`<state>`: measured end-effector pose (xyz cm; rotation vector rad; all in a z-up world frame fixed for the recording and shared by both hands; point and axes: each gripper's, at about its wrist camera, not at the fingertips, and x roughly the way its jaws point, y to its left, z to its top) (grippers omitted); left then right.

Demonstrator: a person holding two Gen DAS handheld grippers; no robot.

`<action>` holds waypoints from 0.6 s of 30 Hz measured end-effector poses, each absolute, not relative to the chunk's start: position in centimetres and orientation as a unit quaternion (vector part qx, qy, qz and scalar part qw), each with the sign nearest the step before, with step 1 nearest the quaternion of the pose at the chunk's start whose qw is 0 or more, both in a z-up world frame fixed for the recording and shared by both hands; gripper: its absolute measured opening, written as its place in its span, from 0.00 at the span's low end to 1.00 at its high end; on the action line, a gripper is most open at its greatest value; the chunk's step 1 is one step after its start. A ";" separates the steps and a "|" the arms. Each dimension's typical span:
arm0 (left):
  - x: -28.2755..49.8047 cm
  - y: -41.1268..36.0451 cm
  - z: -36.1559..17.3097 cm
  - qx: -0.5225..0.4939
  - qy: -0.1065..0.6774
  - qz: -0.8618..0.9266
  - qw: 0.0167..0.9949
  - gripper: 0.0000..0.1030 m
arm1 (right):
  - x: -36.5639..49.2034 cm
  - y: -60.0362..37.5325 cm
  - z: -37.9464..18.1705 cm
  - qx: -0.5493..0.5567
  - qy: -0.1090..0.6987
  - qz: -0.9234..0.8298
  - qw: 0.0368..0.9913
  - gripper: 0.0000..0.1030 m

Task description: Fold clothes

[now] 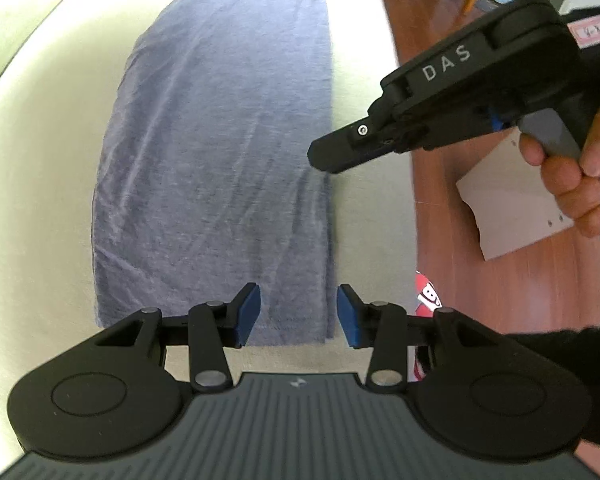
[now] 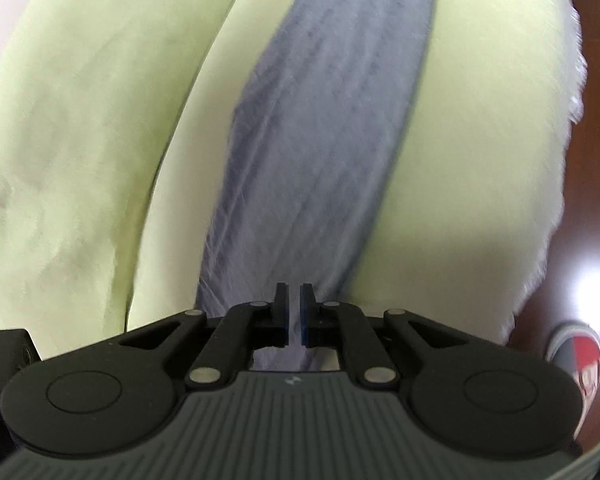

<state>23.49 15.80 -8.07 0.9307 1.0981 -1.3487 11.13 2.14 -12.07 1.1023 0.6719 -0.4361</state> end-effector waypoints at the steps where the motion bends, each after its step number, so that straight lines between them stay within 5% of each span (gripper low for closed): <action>1: 23.5 15.5 -8.4 0.398 0.472 -0.564 0.549 0.47 | 11.4 1.7 -12.4 0.502 0.321 -0.202 0.778 0.06; 3: 23.5 13.9 -8.7 0.420 0.500 -0.530 0.541 0.47 | 11.6 1.1 -12.8 0.494 0.341 -0.201 0.775 0.02; 7: 24.0 11.5 -7.6 0.415 0.545 -0.477 0.551 0.48 | 10.4 -0.1 -10.3 0.478 0.329 -0.208 0.788 0.24; 18: 25.3 6.7 -4.8 0.414 0.547 -0.435 0.583 0.51 | 7.6 -2.2 -7.6 0.438 0.341 -0.232 0.799 0.24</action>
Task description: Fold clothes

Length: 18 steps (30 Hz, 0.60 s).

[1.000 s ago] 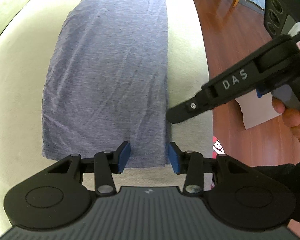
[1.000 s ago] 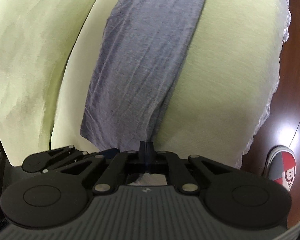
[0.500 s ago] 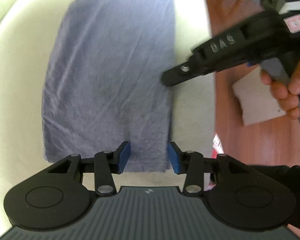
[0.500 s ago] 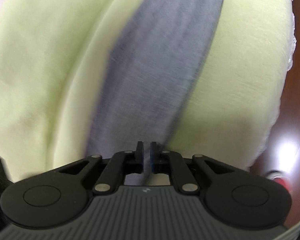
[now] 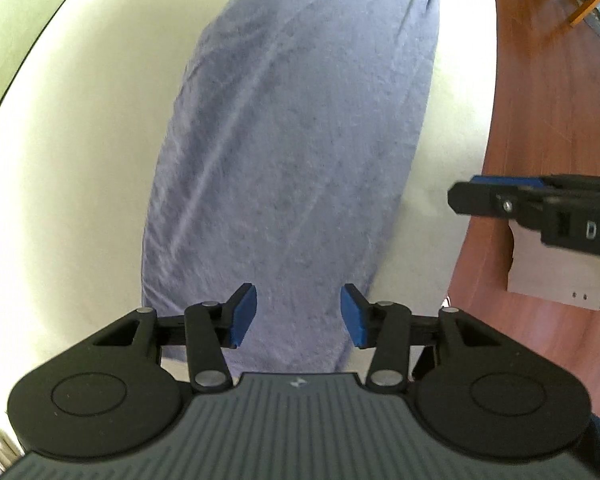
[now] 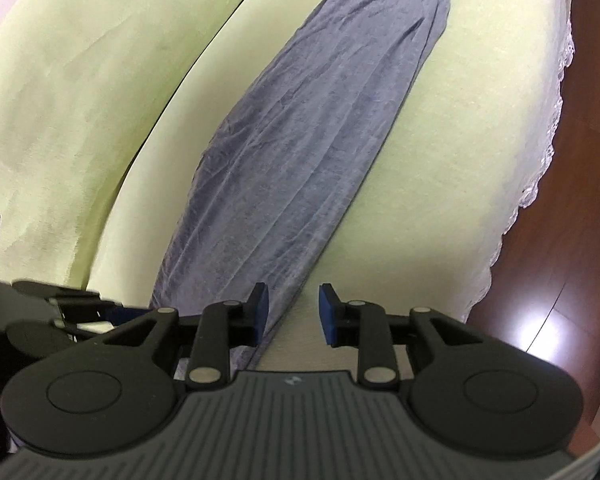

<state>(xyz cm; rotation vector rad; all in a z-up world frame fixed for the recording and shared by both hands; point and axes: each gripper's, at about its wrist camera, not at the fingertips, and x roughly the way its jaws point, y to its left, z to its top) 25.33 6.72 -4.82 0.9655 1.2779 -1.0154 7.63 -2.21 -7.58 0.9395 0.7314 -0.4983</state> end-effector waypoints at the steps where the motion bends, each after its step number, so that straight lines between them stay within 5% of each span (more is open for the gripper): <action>1: 25.4 6.9 -5.0 0.418 0.542 -0.440 0.580 0.51 | 7.7 -2.0 -7.5 0.434 0.341 -0.236 0.800 0.24; 10: 31.9 14.1 -4.5 0.441 0.488 -0.520 0.545 0.56 | 10.3 5.8 -6.7 0.273 0.371 -0.278 0.843 0.33; 18: 38.2 17.9 -6.1 0.367 0.533 -0.549 0.529 0.56 | 16.2 19.1 -8.7 0.064 0.413 -0.282 0.864 0.39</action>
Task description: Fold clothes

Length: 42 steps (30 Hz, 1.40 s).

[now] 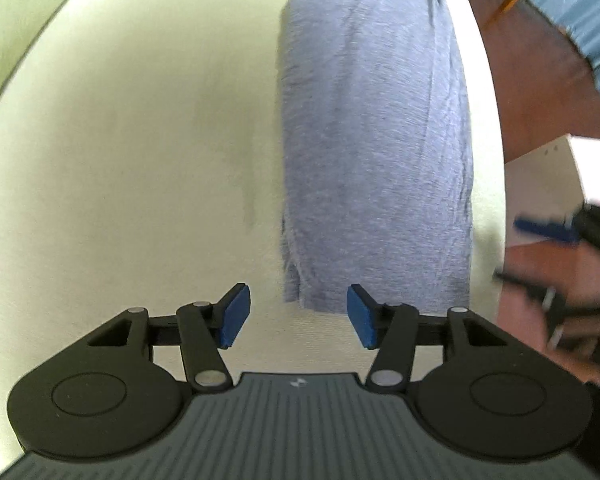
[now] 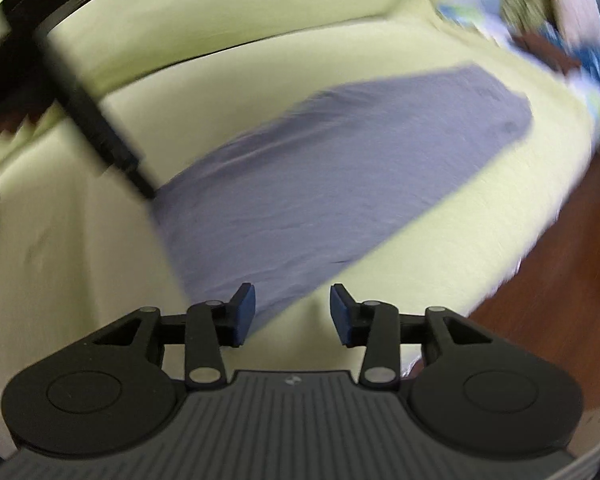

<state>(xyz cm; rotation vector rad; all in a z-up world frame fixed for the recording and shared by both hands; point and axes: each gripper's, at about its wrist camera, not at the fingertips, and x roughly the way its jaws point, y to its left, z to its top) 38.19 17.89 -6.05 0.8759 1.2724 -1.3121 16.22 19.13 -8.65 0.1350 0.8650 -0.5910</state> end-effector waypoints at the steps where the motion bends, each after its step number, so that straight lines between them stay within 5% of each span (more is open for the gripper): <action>1: 38.3 18.0 -6.3 0.359 0.536 -0.551 0.529 0.56 | 16.6 20.1 -8.8 0.039 0.418 -0.281 0.863 0.39; 6: 39.1 18.8 -7.8 0.326 0.546 -0.558 0.534 0.56 | 19.3 24.9 -10.2 -0.108 0.432 -0.253 0.859 0.42; 13: 41.5 20.5 -8.1 0.305 0.561 -0.552 0.537 0.55 | 25.0 27.0 -11.7 -0.178 0.396 -0.250 0.865 0.38; 24: 43.1 19.2 -9.0 0.228 0.620 -0.564 0.496 0.55 | 29.1 26.5 -15.6 -0.210 0.400 -0.269 0.851 0.00; 37: 43.6 18.3 -11.2 0.140 0.687 -0.539 0.467 0.56 | 27.0 26.1 -13.2 -0.175 0.332 -0.301 0.877 0.00; 38: 43.5 18.1 -11.4 0.130 0.690 -0.540 0.464 0.54 | 26.9 26.1 -13.0 -0.173 0.325 -0.305 0.878 0.00; 42: 42.9 17.4 -12.1 0.122 0.691 -0.541 0.463 0.18 | 26.6 25.9 -12.9 -0.171 0.327 -0.302 0.879 0.00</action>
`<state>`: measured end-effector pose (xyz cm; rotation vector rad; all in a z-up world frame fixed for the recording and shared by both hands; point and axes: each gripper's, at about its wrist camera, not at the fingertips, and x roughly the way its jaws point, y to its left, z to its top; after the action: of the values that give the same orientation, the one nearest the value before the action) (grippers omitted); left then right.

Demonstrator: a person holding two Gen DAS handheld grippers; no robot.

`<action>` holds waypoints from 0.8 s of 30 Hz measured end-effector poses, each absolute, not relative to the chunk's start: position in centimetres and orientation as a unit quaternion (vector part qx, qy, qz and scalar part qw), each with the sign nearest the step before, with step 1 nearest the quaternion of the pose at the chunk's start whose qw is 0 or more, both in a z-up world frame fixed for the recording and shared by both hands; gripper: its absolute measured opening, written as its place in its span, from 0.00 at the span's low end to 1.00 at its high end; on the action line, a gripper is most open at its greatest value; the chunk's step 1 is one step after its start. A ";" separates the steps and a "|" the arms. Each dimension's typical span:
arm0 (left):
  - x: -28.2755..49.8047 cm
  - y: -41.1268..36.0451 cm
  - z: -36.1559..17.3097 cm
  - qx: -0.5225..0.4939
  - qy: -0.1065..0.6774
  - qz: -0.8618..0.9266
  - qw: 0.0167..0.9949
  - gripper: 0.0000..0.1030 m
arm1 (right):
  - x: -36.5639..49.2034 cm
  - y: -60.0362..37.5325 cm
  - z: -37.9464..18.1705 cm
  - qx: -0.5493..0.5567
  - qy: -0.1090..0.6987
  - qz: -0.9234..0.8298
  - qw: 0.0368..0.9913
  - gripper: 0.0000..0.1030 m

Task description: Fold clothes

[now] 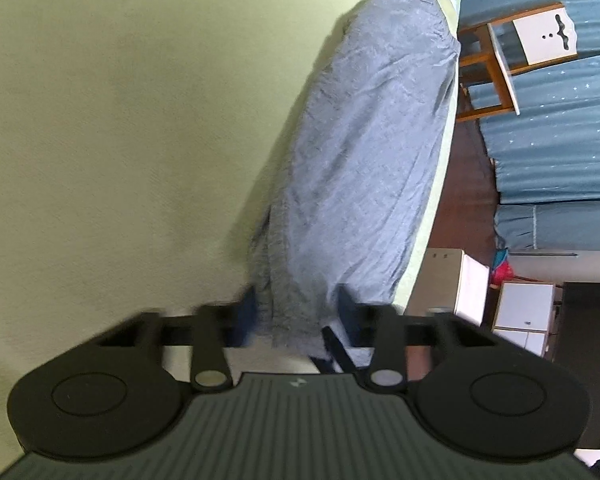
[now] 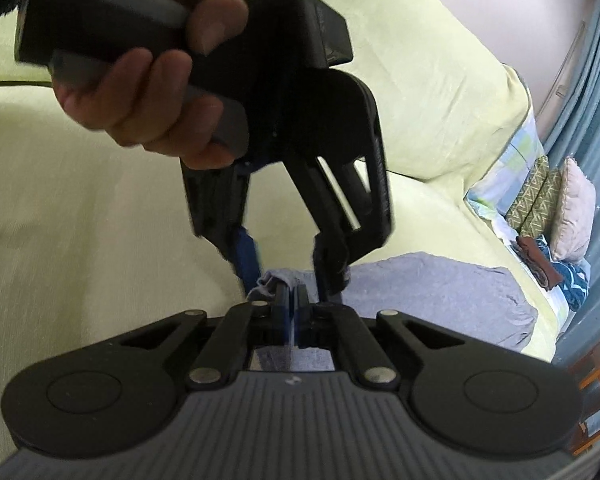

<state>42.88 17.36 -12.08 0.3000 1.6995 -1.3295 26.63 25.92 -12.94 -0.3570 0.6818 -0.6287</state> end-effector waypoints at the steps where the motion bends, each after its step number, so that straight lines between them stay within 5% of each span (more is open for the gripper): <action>1: 42.6 17.3 -12.2 0.131 0.687 -0.541 0.467 0.16 | 26.7 25.9 -13.2 -0.171 0.335 -0.296 0.878 0.00; 2: 42.4 17.3 -12.1 0.144 0.680 -0.544 0.470 0.16 | 26.7 25.7 -13.7 -0.170 0.347 -0.289 0.876 0.05; 3: 42.2 17.4 -12.0 0.153 0.674 -0.547 0.472 0.17 | 26.9 25.3 -14.0 -0.168 0.357 -0.283 0.874 0.21; 5: 41.8 17.8 -11.8 0.181 0.662 -0.547 0.479 0.19 | 26.9 25.7 -14.5 -0.161 0.385 -0.275 0.866 0.32; 22: 41.7 19.8 -8.0 0.339 0.588 -0.499 0.539 0.29 | 21.2 18.6 -12.2 0.098 0.417 -0.336 0.839 0.31; 24: 41.2 17.1 -5.7 0.342 0.548 -0.529 0.550 0.49 | 19.7 16.5 -10.6 0.125 0.403 -0.354 0.835 0.35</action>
<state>41.24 17.11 -5.70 0.8105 1.2980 -1.2529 19.66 16.49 -10.57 0.2639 0.8540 -0.7504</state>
